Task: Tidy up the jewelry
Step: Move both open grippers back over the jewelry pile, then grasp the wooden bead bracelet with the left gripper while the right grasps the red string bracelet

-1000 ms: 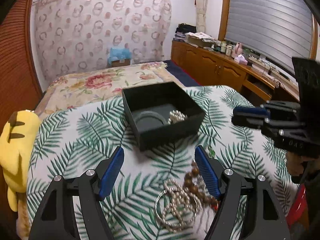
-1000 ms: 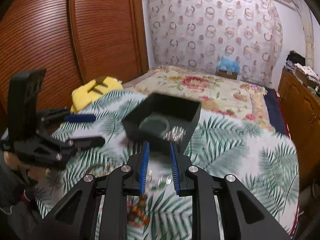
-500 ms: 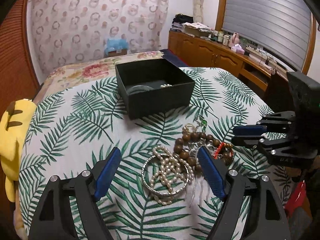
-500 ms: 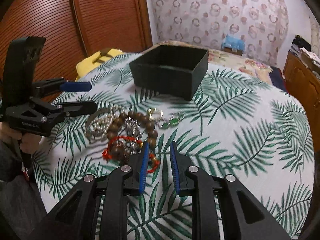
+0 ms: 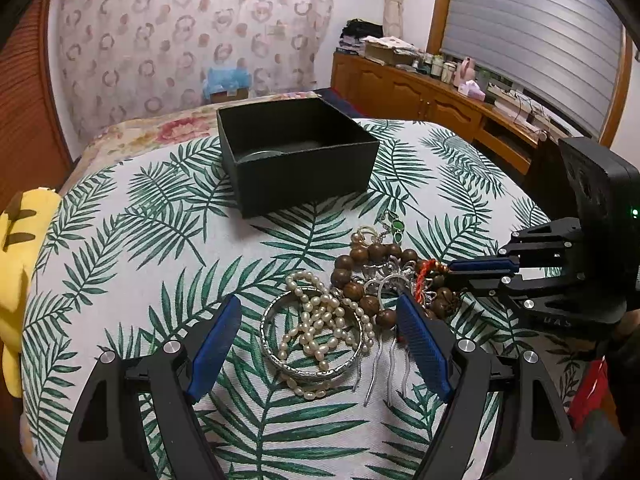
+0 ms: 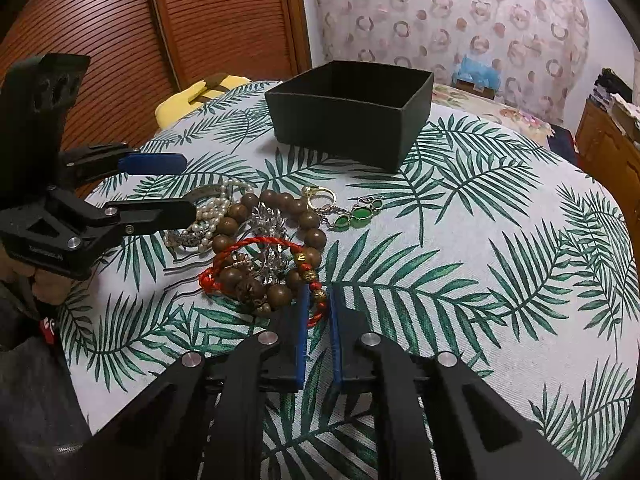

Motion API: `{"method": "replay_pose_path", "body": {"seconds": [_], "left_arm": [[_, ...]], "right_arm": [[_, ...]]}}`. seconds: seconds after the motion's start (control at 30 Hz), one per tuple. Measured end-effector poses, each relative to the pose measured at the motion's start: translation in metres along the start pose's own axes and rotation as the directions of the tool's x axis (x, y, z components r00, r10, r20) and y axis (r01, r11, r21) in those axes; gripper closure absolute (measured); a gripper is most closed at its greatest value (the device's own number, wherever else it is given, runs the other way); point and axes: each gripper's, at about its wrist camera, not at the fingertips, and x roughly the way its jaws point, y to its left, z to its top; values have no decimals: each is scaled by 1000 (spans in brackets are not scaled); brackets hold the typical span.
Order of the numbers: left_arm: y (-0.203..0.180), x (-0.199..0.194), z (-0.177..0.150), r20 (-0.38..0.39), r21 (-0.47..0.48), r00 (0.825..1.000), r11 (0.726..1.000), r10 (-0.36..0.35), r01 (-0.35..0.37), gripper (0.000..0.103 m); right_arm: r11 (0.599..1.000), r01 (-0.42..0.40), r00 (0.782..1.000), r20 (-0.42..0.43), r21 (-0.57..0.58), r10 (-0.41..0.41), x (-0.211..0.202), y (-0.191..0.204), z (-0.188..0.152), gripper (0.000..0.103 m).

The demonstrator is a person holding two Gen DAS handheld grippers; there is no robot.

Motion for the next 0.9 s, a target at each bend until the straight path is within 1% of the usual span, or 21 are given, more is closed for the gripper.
{"method": "replay_pose_path", "body": {"seconds": [0.1,0.2,0.37,0.43,0.53,0.6,0.67,0.7,0.77,0.83,0.9], "left_arm": [[0,2,-1,-8,0,1000,1000,0,0,27],[0,5,-1,-15,-3,1000,1000,-1,1,27],[-5,6,1,-15,1,1000,1000,-6,6,27],[-8,7,3,-11,8,1000,1000,-6,6,27],[-10,11,6,-24,20,999,1000,-22,23,27],[-11,13,9,-29,27,999,999,-26,26,29],[-11,17,13,-44,25,998,999,-42,44,41],[-10,20,15,-51,22,997,998,-52,53,44],[-6,25,18,-63,6,996,998,-57,58,57],[-2,31,25,-72,-11,996,998,-54,54,62],[1,36,30,-83,-12,995,998,-58,57,62]], "right_arm": [[1000,5,1000,29,9,-5,-9,-1,0,95],[999,16,996,84,32,-19,-27,-3,1,95],[996,50,981,182,74,-63,-63,-7,-2,95],[995,56,977,199,86,-72,-72,-11,-6,95],[992,76,975,199,97,-94,-76,-16,-13,95],[991,86,975,195,106,-106,-76,-18,-17,95],[989,91,975,193,116,-112,-74,-21,-22,95],[989,91,975,193,120,-113,-73,-21,-24,95],[988,92,974,194,122,-114,-72,-22,-27,95],[989,90,973,199,121,-113,-73,-22,-29,95],[989,84,973,204,120,-108,-74,-23,-30,95]]}}
